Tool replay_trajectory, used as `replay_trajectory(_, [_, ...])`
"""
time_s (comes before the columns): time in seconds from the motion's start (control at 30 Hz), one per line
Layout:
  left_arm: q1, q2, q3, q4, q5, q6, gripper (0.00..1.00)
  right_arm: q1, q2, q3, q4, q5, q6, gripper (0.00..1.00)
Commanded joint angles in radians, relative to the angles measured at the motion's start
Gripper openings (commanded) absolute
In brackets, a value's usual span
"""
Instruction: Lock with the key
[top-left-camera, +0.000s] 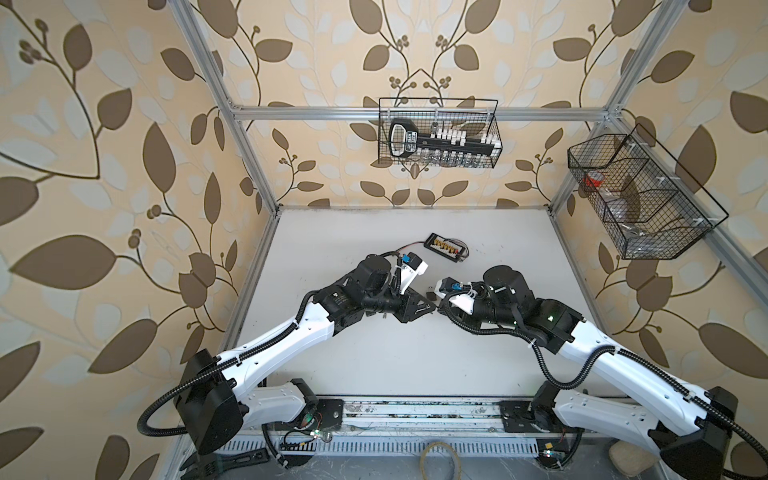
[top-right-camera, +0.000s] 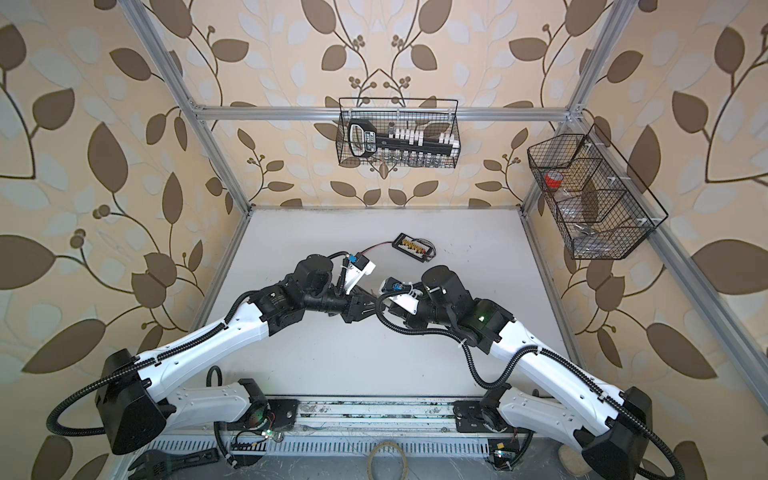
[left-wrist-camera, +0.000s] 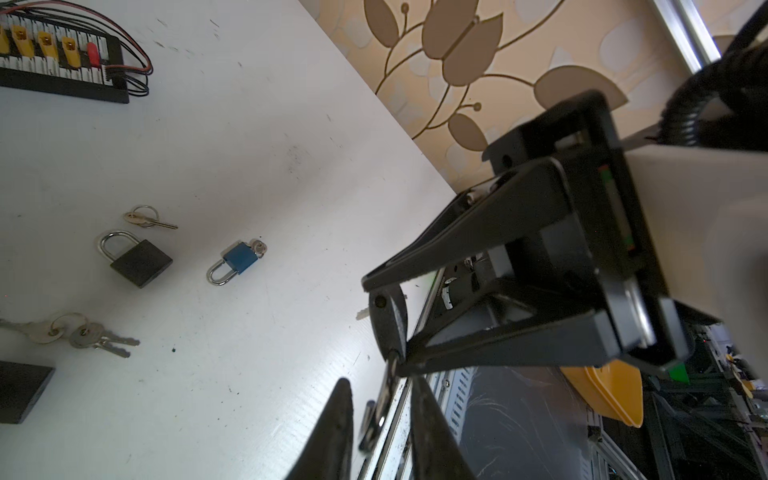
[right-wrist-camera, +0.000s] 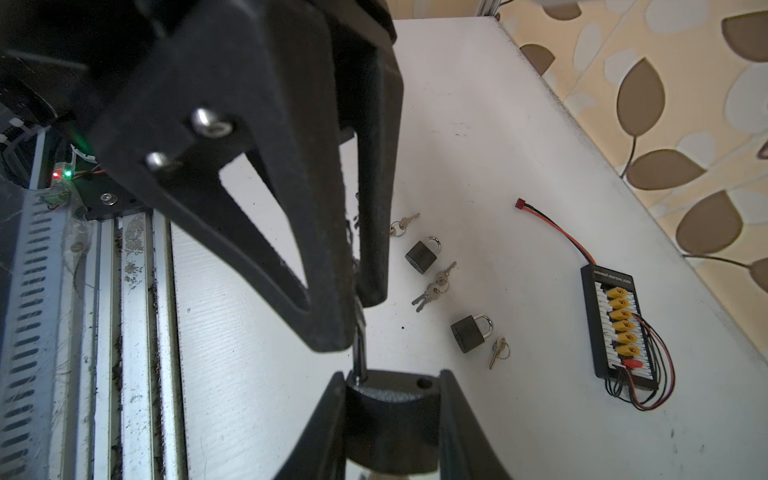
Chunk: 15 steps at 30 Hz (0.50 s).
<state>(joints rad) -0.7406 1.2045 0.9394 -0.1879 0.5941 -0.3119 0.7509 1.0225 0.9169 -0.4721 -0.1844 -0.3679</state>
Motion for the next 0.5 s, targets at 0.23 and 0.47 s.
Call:
replay_trajectory(0.23, [-0.008,0.004,0.032,0.042,0.01,0.01,0.14,0.006,-0.013,0.028,0.017,-0.016,-0.013,0.0])
replay_trajectory(0.47, [-0.01,0.012,0.033,0.039,0.019,0.01,0.14,0.006,-0.02,0.023,0.033,-0.016,-0.006,0.0])
